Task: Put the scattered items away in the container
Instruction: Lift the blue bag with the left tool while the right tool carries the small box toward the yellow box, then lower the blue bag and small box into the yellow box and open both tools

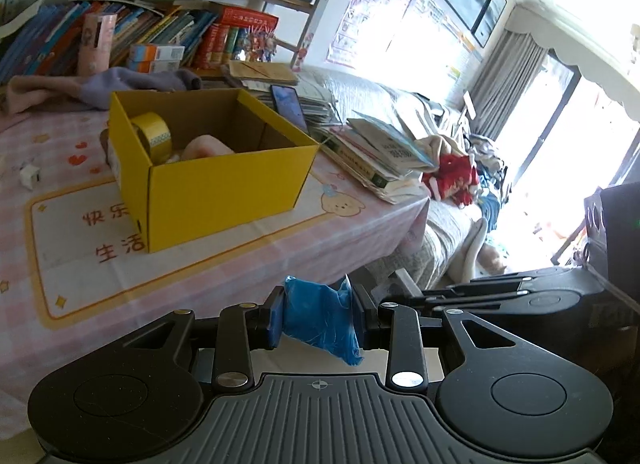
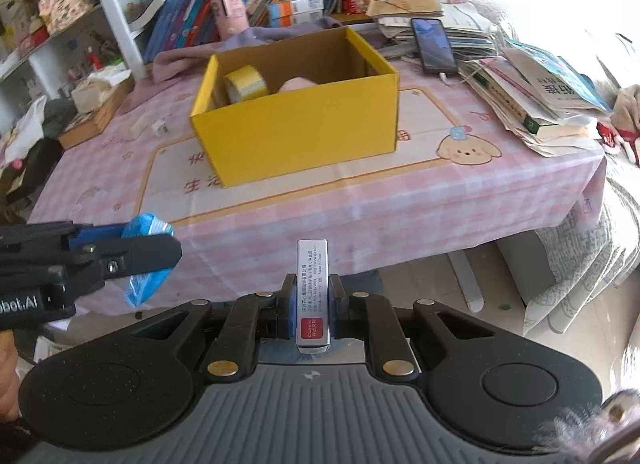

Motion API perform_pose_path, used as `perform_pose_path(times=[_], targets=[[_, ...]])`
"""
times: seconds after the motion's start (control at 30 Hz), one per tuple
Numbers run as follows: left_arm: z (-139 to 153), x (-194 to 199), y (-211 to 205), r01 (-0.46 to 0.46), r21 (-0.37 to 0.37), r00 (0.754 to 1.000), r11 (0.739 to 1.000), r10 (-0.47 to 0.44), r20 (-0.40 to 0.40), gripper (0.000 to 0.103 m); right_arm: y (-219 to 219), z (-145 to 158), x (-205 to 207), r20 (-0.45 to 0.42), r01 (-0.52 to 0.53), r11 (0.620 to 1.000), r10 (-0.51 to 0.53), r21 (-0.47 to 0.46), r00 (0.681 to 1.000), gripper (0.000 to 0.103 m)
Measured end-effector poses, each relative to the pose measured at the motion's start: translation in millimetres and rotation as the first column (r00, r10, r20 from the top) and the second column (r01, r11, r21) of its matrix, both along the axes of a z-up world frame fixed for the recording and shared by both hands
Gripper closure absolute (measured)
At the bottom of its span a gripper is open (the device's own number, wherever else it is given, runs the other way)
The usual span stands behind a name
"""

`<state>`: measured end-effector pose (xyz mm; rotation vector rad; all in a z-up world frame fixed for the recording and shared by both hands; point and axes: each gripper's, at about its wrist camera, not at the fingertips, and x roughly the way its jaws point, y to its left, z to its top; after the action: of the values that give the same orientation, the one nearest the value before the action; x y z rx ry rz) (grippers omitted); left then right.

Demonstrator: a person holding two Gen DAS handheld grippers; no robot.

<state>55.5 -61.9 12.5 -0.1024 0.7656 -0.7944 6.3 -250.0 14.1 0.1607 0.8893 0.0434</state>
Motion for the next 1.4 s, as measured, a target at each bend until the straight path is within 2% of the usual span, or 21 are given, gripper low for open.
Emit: perform_pose_path(times=[0.33, 0.73, 0.87, 1.13, 1.3, 1.4], targets=[[14.8, 30.2, -13.4, -0.060, -0.005, 0.996, 0.998, 0.060, 0.068, 0.071, -17.4, 5.5, 47.7, 0.027, -0.067, 0.998, 0.067, 0.006, 0.997, 0.090], [38.2, 102.1, -49.0, -0.169, 0.012, 0.968, 0.986, 0.164, 0.188, 0.071, -52.0, 28.9, 146.3, 0.124, -0.173, 0.985, 0.174, -0.018, 0.977, 0.090], [36.8, 124.7, -59.6, -0.227, 0.028, 0.959, 0.974, 0.218, 0.182, 0.071, -61.2, 33.7, 185.4, 0.143, -0.232, 0.973, 0.232, -0.020, 0.962, 0.090], [16.4, 173.4, -75.7, -0.325, 0.132, 0.938, 0.936, 0.302, 0.168, 0.071, -64.6, 27.9, 259.3, 0.150, -0.339, 0.941, 0.336, -0.006, 0.930, 0.089], [0.1, 200.3, -79.2, -0.366, 0.196, 0.930, 0.910, 0.346, 0.126, 0.071, -56.0, 12.9, 314.9, 0.112, -0.403, 0.915, 0.400, 0.006, 0.910, 0.089], [-10.0, 211.7, -78.4, -0.404, 0.223, 0.915, 0.887, 0.395, 0.085, 0.071, -48.7, 2.5, 343.3, 0.075, -0.430, 0.903, 0.428, 0.019, 0.901, 0.089]])
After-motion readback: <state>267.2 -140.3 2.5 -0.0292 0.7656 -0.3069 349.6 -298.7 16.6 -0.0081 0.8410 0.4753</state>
